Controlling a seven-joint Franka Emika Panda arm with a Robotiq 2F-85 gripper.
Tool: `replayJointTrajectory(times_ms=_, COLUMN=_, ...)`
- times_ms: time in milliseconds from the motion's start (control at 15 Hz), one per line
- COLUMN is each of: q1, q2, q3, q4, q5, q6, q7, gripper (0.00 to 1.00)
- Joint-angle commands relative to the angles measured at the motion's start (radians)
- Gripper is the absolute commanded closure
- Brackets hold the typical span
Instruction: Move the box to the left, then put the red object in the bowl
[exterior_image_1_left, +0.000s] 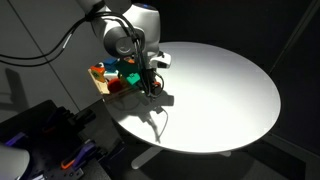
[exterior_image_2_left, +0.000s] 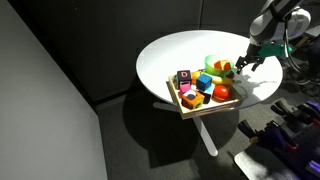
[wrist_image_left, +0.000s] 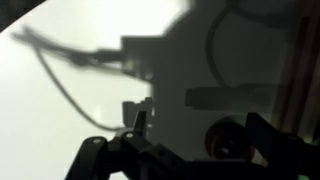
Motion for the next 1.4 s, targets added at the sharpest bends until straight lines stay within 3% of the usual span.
replayJointTrajectory(times_ms=0, q1=0.001, q2=0.034, q3=-0.004, q4=0.049, q5=0.01, q6=-0.031, q7=0.001, gripper=0.0)
replayJointTrajectory(times_ms=467, q1=-0.025, q2=0.08, q3=0.045, q4=0.087, q5=0.042, q6=-0.018, q7=-0.055, gripper=0.0)
replayJointTrajectory(times_ms=1333, q1=-0.023, q2=0.131, q3=0.066, q4=0.156, q5=0.035, q6=-0.01, q7=-0.08, gripper=0.0)
